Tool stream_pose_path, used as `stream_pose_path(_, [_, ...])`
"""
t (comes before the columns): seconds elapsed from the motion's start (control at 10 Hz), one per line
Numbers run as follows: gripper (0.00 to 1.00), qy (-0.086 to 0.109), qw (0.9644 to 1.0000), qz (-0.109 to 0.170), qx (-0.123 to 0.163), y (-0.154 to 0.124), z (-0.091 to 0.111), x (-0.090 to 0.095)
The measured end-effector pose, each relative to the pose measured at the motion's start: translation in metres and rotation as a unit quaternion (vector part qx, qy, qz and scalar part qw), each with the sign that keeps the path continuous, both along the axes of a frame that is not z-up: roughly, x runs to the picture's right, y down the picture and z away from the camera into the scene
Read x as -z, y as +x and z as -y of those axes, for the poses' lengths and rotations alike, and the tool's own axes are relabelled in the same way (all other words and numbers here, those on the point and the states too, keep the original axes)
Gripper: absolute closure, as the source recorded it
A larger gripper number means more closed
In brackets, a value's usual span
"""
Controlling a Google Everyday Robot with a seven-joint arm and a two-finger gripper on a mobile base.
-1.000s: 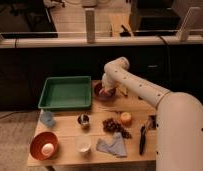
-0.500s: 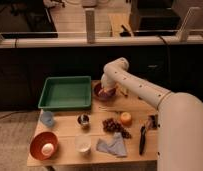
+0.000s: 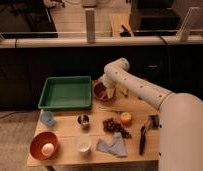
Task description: Place pepper in purple bowl
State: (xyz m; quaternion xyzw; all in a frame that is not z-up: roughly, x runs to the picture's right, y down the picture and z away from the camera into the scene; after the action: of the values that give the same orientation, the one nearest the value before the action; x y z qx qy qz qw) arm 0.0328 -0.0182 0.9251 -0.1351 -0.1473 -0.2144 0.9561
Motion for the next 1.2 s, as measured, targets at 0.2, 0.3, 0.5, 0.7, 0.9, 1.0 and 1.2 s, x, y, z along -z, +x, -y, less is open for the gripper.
stream_pose_path(0.2, [0.2, 0.003, 1.0, 0.001, -0.001, 0.0001, 0.0004, 0.0011])
stream_pose_path(0.3, [0.2, 0.003, 1.0, 0.001, -0.003, 0.0004, 0.001, 0.0016])
stream_pose_path(0.5, [0.2, 0.003, 1.0, 0.002, -0.003, 0.001, 0.0012, 0.0019])
stream_pose_path(0.7, [0.2, 0.003, 1.0, 0.002, -0.003, 0.0012, 0.0012, 0.002])
stream_pose_path(0.9, [0.2, 0.003, 1.0, 0.002, -0.003, 0.0012, 0.0012, 0.002])
stream_pose_path(1.0, [0.2, 0.003, 1.0, 0.002, -0.003, 0.0013, 0.0012, 0.002])
stream_pose_path(1.2, [0.2, 0.003, 1.0, 0.002, -0.003, 0.0013, 0.0012, 0.0019])
